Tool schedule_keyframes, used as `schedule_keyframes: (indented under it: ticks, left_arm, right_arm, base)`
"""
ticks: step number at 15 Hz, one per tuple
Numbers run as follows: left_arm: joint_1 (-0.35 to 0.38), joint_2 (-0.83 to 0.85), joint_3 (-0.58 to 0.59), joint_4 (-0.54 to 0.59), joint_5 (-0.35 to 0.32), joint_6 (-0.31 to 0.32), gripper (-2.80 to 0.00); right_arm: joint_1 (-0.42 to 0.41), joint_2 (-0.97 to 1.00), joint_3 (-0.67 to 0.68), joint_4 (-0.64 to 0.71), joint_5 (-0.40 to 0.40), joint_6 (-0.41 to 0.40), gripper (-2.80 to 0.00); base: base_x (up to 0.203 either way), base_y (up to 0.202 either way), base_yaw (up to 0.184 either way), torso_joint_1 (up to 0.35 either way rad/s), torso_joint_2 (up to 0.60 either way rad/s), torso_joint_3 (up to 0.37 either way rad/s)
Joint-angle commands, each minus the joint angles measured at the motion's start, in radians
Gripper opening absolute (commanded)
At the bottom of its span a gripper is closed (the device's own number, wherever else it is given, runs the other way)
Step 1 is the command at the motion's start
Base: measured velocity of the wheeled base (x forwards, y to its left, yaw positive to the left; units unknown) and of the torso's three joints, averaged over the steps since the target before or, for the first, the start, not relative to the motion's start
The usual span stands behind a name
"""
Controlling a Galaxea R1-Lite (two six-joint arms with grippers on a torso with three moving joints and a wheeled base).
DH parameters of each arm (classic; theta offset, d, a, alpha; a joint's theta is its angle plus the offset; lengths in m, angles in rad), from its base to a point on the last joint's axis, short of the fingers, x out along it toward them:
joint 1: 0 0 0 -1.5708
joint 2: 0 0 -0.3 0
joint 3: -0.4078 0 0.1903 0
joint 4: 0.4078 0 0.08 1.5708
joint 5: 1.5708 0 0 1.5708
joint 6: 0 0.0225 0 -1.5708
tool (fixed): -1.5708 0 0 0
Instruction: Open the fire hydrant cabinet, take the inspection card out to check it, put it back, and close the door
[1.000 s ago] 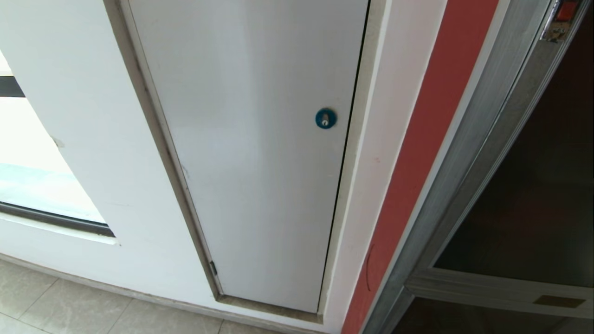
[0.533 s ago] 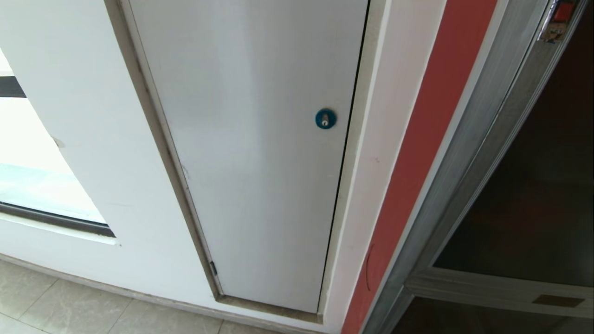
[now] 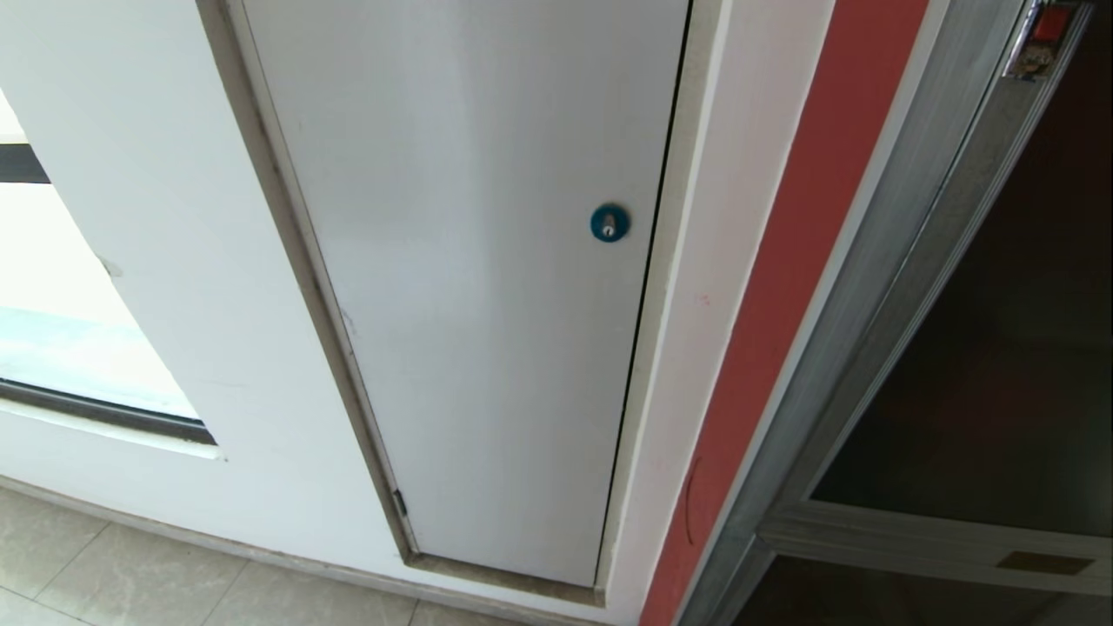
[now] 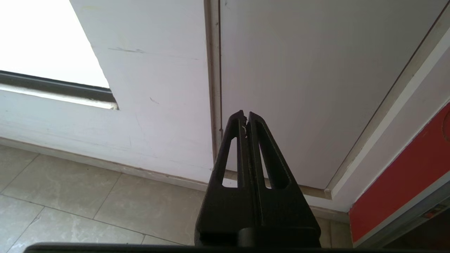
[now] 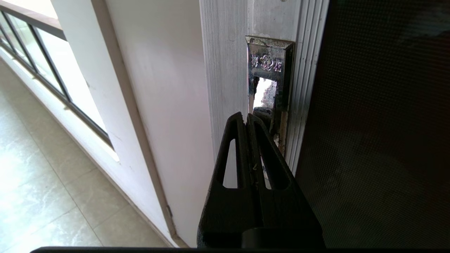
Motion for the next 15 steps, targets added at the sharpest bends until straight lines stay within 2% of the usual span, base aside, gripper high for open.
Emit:
schedule_keyframes:
  ticks: [1, 15]
  left_arm:
    - [0.000, 0.001, 0.000, 0.000, 0.000, 0.000, -2.80]
    - [0.000, 0.001, 0.000, 0.000, 0.000, 0.000, -2.80]
  right_arm:
    - [-0.002, 0.002, -0.003, -0.002, 0.002, 0.000, -2.80]
    - [-0.010, 0.022, 0.012, -0.002, -0.012, 0.000, -2.80]
  base:
    - [0.000, 0.000, 0.000, 0.000, 0.00, 0.000]
    - [0.000, 0.000, 0.000, 0.000, 0.00, 0.000]
